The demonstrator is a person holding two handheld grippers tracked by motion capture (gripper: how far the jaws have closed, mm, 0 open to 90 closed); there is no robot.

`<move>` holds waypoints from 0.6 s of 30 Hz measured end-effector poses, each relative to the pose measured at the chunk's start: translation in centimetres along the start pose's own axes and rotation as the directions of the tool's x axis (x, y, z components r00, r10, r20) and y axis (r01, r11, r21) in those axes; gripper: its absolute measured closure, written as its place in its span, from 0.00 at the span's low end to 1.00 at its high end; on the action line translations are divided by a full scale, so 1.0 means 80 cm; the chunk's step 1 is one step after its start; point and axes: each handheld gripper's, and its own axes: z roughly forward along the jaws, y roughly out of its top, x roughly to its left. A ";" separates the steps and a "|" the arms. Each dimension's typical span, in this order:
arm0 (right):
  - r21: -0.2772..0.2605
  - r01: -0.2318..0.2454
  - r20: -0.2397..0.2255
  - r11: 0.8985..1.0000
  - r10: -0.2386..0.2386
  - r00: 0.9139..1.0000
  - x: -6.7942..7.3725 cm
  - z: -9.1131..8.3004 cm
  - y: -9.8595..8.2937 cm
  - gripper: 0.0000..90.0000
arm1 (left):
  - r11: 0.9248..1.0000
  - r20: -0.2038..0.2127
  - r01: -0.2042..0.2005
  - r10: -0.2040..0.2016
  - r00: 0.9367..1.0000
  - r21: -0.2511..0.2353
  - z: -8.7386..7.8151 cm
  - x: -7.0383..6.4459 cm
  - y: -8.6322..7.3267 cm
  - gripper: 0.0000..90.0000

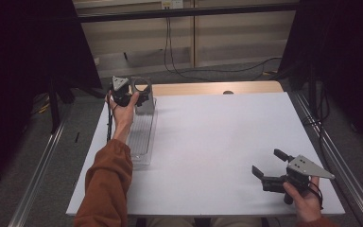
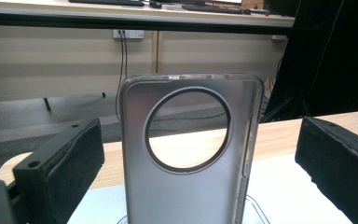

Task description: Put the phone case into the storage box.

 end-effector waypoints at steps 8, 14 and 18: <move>0.002 0.004 -0.001 1.000 -0.004 1.000 0.000 0.000 0.000 0.00 | 1.000 0.037 0.005 -0.004 0.999 -0.023 -0.014 0.000 -0.001 0.02; -0.002 -0.008 0.004 1.000 0.008 1.000 -0.001 0.001 0.000 0.00 | 0.999 0.061 -0.003 0.006 0.998 -0.035 -0.024 0.001 0.000 0.02; -0.005 -0.004 0.009 1.000 0.004 1.000 -0.002 0.002 -0.001 0.00 | 0.999 0.076 -0.005 0.009 0.997 -0.045 -0.033 -0.002 0.000 0.02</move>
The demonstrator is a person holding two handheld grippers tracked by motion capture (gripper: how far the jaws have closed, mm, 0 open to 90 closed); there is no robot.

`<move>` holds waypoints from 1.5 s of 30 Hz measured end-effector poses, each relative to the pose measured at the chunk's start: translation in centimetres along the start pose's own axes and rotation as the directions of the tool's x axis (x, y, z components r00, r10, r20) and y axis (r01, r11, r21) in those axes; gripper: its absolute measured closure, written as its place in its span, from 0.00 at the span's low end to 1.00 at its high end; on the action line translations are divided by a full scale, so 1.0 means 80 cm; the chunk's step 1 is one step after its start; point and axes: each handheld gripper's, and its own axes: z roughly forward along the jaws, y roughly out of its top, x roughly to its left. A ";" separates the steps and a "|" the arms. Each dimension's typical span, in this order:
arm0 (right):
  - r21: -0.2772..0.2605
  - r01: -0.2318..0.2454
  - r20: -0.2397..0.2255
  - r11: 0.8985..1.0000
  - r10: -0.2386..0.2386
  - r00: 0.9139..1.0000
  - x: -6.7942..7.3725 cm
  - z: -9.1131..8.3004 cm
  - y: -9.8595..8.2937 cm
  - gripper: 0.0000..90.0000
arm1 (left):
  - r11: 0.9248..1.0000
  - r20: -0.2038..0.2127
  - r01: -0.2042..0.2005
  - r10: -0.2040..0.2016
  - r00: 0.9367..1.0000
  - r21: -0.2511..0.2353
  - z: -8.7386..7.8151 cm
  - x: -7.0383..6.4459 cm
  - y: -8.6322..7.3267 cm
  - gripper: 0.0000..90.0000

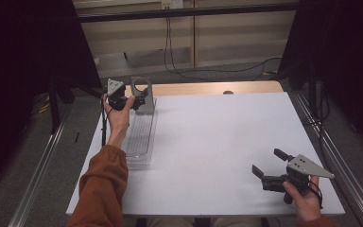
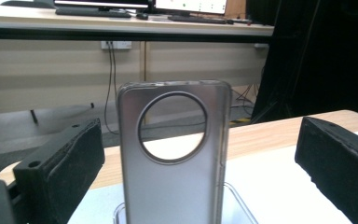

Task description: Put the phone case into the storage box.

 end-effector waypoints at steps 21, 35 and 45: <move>0.008 0.001 0.002 1.000 -0.001 1.000 0.000 0.002 0.000 0.00 | 0.999 0.055 -0.033 0.035 0.998 -0.043 -0.037 -0.016 -0.002 0.03; 0.003 0.012 0.000 1.000 -0.012 1.000 0.002 0.004 0.002 0.00 | 0.997 0.081 -0.055 0.059 0.995 -0.051 -0.078 -0.024 -0.003 0.04; 0.003 0.013 0.002 1.000 -0.013 1.000 0.002 0.003 0.002 0.00 | 0.997 0.084 -0.042 0.048 0.995 -0.065 -0.107 -0.033 -0.010 0.03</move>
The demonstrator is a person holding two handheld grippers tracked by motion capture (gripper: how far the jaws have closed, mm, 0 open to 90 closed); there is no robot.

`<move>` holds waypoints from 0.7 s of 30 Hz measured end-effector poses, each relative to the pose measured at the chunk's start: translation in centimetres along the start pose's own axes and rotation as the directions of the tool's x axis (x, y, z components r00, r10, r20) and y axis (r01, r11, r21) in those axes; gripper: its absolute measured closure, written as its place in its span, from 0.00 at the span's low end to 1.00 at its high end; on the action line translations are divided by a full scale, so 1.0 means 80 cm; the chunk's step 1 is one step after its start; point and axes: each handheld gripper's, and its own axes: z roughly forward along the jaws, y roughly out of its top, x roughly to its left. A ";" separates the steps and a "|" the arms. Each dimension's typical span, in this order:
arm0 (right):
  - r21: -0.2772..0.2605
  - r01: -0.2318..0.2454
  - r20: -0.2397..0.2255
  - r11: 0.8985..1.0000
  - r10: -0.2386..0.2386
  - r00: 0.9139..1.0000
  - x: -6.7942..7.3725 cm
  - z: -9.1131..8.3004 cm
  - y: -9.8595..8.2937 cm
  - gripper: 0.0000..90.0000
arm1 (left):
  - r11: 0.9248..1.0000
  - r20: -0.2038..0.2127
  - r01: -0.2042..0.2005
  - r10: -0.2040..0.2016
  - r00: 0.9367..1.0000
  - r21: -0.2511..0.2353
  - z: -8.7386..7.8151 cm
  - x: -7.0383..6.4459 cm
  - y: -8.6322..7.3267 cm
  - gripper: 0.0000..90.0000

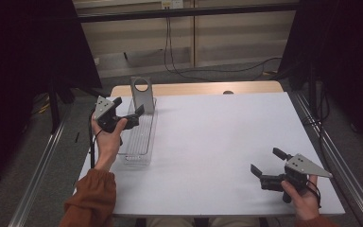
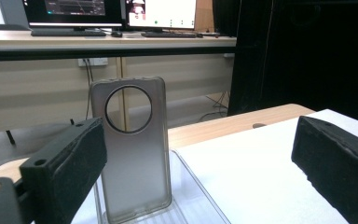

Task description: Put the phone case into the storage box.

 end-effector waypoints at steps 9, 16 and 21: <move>-0.002 -0.001 0.001 1.000 0.001 1.000 0.002 0.002 0.001 0.00 | 1.000 0.007 -0.028 0.028 1.000 -0.004 -0.026 -0.030 -0.007 0.03; -0.006 -0.005 0.007 1.000 0.005 1.000 0.001 0.001 0.001 0.00 | 0.999 0.014 -0.044 0.044 0.999 -0.003 -0.045 -0.042 -0.018 0.03; -0.007 -0.005 0.008 1.000 0.005 1.000 0.001 0.000 0.001 0.00 | 0.999 0.023 -0.037 0.037 0.999 -0.010 -0.054 -0.048 -0.028 0.03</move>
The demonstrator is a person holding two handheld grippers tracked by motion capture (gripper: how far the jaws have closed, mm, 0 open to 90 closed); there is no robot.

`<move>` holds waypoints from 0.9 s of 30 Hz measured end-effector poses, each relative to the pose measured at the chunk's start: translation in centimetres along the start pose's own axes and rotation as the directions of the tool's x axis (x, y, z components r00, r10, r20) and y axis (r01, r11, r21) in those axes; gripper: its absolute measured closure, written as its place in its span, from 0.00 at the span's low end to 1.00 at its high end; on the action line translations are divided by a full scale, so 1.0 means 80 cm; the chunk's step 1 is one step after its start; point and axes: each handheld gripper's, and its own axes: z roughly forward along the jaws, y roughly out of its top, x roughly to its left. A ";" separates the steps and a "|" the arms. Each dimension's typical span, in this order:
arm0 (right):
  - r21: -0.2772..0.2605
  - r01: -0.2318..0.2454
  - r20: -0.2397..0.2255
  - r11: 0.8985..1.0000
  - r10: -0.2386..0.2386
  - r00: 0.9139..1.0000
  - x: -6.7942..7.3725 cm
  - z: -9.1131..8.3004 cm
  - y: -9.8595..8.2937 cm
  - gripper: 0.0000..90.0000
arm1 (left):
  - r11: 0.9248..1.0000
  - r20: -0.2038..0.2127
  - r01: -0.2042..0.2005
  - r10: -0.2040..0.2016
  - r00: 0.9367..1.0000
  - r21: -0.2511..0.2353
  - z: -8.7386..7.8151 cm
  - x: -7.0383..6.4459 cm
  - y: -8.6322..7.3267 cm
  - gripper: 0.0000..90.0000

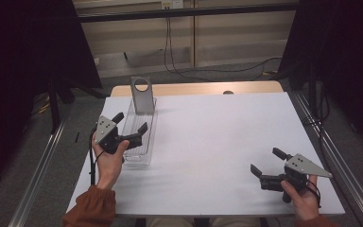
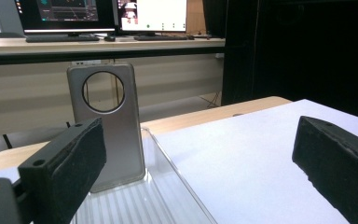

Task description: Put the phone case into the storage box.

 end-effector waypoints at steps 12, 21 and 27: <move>0.002 0.004 0.004 1.000 -0.004 1.000 -0.001 -0.003 0.000 0.00 | 1.000 0.010 0.013 -0.013 1.000 0.003 -0.038 -0.013 -0.025 0.04; 0.002 0.007 0.007 1.000 -0.007 1.000 -0.001 -0.004 0.000 0.00 | 0.999 0.038 0.053 -0.053 0.998 -0.004 -0.053 -0.015 -0.036 0.04; -0.002 0.008 0.012 1.000 -0.008 1.000 -0.001 -0.005 -0.001 0.00 | 0.998 0.039 0.059 -0.059 0.998 -0.002 -0.070 -0.016 -0.044 0.05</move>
